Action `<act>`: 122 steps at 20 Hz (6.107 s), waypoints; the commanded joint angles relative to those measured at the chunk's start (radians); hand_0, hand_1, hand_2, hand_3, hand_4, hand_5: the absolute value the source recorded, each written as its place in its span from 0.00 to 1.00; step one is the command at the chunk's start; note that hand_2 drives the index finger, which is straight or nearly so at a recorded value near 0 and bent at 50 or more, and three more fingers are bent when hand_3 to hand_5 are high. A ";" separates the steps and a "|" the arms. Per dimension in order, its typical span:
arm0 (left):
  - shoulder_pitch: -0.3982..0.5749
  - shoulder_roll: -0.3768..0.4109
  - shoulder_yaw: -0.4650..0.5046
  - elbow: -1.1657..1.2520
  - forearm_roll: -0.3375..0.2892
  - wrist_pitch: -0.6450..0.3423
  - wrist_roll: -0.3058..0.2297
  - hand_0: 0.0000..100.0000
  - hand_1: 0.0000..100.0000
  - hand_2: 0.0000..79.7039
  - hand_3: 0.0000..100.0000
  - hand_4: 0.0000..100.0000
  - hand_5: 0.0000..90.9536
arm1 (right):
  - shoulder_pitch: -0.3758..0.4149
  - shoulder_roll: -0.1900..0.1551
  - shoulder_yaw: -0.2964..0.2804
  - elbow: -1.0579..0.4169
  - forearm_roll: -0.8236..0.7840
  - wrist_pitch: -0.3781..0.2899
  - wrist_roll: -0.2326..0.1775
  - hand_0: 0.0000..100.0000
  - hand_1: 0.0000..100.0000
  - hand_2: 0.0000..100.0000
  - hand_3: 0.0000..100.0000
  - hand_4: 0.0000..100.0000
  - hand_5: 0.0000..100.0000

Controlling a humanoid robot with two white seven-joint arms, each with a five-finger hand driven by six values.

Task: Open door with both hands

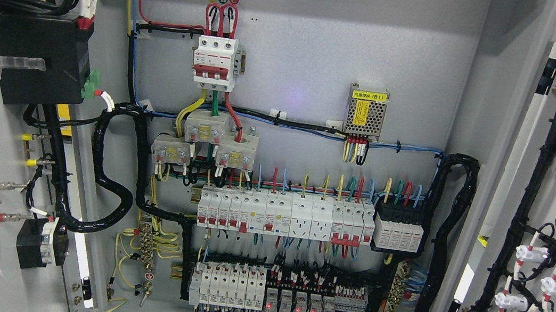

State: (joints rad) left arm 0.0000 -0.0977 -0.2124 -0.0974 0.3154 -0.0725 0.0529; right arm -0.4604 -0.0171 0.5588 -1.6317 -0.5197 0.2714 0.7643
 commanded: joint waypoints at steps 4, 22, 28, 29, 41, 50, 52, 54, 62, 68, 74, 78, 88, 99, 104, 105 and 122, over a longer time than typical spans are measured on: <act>0.025 0.001 0.001 0.001 0.002 0.000 0.001 0.00 0.00 0.00 0.02 0.00 0.00 | 0.000 0.103 0.128 0.018 0.007 0.005 -0.007 0.22 0.00 0.00 0.00 0.00 0.00; 0.025 0.000 0.001 -0.001 -0.001 0.000 0.001 0.00 0.00 0.00 0.02 0.00 0.00 | -0.075 0.163 0.176 0.078 0.030 0.005 -0.010 0.22 0.00 0.00 0.00 0.00 0.00; 0.025 0.000 0.001 -0.002 -0.002 0.000 0.001 0.00 0.00 0.00 0.02 0.00 0.00 | -0.104 0.163 0.202 0.105 0.029 -0.003 -0.014 0.22 0.00 0.00 0.00 0.00 0.00; 0.025 0.000 0.001 -0.002 -0.002 0.000 0.001 0.00 0.00 0.00 0.02 0.00 0.00 | -0.113 0.163 0.202 0.107 0.029 -0.004 -0.014 0.22 0.00 0.00 0.00 0.00 0.00; 0.025 0.000 0.001 -0.001 -0.002 0.000 0.001 0.00 0.00 0.00 0.02 0.00 0.00 | -0.161 0.164 0.233 0.131 0.023 0.000 -0.016 0.22 0.00 0.00 0.00 0.00 0.00; 0.025 0.000 -0.001 -0.010 -0.002 -0.001 0.001 0.00 0.00 0.00 0.02 0.00 0.00 | -0.172 0.166 0.270 0.130 0.021 0.003 -0.014 0.22 0.00 0.00 0.00 0.00 0.00; 0.025 0.001 -0.001 -0.010 -0.002 -0.001 0.001 0.00 0.00 0.00 0.02 0.00 0.00 | -0.172 0.166 0.256 0.130 0.024 0.003 -0.014 0.22 0.00 0.00 0.00 0.00 0.00; 0.025 0.001 -0.001 -0.008 -0.002 -0.001 0.001 0.00 0.00 0.00 0.02 0.00 0.00 | -0.162 0.164 0.234 0.130 0.026 0.008 -0.014 0.22 0.00 0.00 0.00 0.00 0.00; 0.028 0.003 -0.001 -0.011 -0.001 -0.001 0.001 0.00 0.00 0.00 0.02 0.00 0.00 | -0.058 0.057 0.057 0.122 0.030 0.014 -0.016 0.22 0.00 0.00 0.00 0.00 0.00; 0.118 0.018 -0.002 -0.443 -0.004 -0.020 -0.001 0.00 0.00 0.00 0.02 0.00 0.00 | 0.052 -0.072 -0.140 0.098 0.030 -0.011 -0.029 0.22 0.00 0.00 0.00 0.00 0.00; 0.215 0.064 0.004 -0.882 -0.006 -0.012 -0.229 0.00 0.00 0.00 0.02 0.00 0.00 | 0.244 -0.176 -0.221 -0.022 0.027 -0.136 -0.215 0.22 0.00 0.00 0.00 0.00 0.00; 0.218 0.121 0.008 -1.010 0.002 0.008 -0.442 0.00 0.00 0.00 0.02 0.00 0.00 | 0.408 -0.250 -0.272 -0.074 0.030 -0.277 -0.292 0.22 0.00 0.00 0.00 0.00 0.00; 0.327 0.139 0.090 -1.533 -0.007 0.209 -0.433 0.00 0.00 0.00 0.02 0.00 0.00 | 0.771 -0.316 -0.491 -0.206 0.030 -0.517 -0.333 0.22 0.00 0.00 0.00 0.00 0.00; 0.347 0.203 0.018 -1.742 -0.010 0.014 -0.432 0.00 0.00 0.00 0.01 0.00 0.00 | 0.967 -0.317 -0.596 -0.436 0.030 -0.685 -0.335 0.22 0.00 0.00 0.00 0.00 0.00; 0.362 0.210 0.007 -1.871 -0.012 -0.003 -0.421 0.00 0.00 0.00 0.01 0.00 0.00 | 1.011 -0.317 -0.602 -0.458 0.029 -0.751 -0.335 0.22 0.00 0.00 0.00 0.00 0.00; 0.365 0.216 0.007 -1.898 -0.012 -0.010 -0.418 0.00 0.00 0.00 0.01 0.00 0.00 | 1.016 -0.316 -0.602 -0.459 0.029 -0.783 -0.335 0.22 0.00 0.00 0.00 0.00 0.00; 0.449 0.270 0.255 -1.986 0.002 -0.167 -0.538 0.00 0.00 0.00 0.01 0.00 0.00 | 0.945 -0.337 -0.603 -0.462 0.024 -0.928 -0.434 0.22 0.00 0.00 0.00 0.00 0.00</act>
State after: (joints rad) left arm 0.4117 0.1406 -0.0887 -1.9959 0.3098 -0.2293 -0.4678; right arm 0.5248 -0.3381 -0.0268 -2.0691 -0.4958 -0.6588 0.3525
